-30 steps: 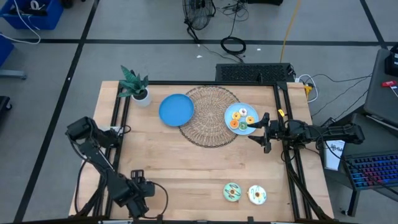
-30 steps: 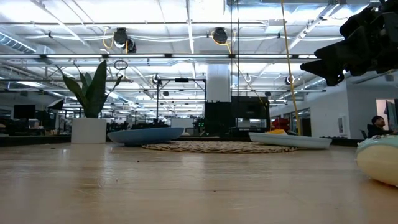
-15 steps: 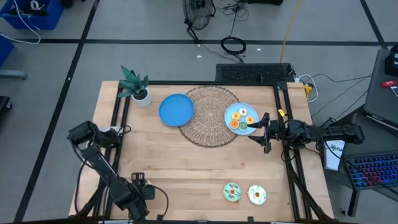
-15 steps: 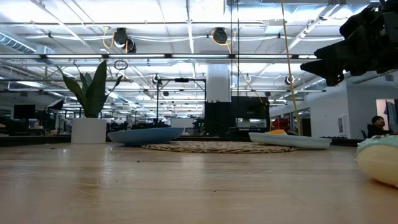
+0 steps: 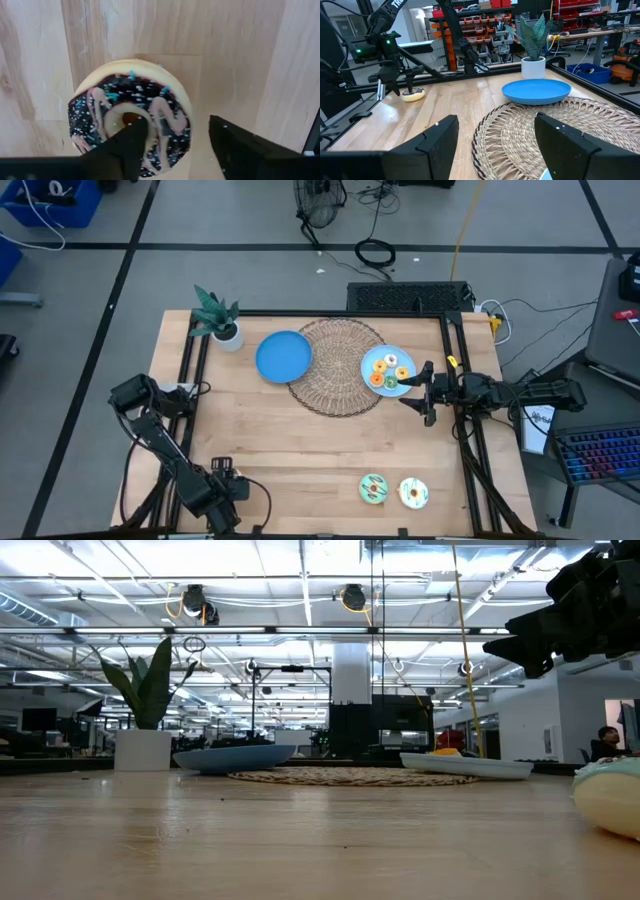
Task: Pick & Place donuts
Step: Put the large black donut on the dark blue plate
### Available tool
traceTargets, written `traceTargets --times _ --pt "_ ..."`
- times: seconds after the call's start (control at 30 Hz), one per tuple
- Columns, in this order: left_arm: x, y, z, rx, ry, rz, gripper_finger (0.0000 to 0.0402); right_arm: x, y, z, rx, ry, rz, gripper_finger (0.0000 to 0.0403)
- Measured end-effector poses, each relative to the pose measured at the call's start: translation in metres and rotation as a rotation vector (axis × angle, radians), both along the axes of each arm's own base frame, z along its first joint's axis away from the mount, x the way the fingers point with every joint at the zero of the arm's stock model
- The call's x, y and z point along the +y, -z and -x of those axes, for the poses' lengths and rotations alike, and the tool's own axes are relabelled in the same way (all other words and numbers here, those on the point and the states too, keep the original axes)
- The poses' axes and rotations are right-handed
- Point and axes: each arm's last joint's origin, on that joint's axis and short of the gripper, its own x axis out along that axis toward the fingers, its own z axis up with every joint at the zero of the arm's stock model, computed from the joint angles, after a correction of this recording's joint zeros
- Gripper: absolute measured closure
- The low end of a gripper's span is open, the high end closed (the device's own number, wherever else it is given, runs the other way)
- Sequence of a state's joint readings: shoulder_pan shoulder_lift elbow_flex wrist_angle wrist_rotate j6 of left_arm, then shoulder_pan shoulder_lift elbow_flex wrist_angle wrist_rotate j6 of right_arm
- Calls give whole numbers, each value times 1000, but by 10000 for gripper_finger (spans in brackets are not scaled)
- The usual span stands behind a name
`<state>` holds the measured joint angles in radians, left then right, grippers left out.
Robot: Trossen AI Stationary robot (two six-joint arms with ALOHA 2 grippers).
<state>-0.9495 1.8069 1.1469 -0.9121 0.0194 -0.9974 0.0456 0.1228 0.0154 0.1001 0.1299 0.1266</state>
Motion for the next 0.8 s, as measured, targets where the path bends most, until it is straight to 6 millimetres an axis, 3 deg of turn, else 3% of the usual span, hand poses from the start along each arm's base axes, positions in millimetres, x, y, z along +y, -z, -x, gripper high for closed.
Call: traceTargets --times 0.2,0.33,0.53,0.8 --pt "0 0 0 2 -1 2 279 0 0 0 0 0 0 161" --pt "0 0 0 4 -1 5 315 0 0 0 0 0 0 161" --pt "1 0 -2 8 -4 10 339 0 0 0 0 0 0 161" --pt "15 -7 -18 37 -26 58 339 0 0 0 0 0 0 161"
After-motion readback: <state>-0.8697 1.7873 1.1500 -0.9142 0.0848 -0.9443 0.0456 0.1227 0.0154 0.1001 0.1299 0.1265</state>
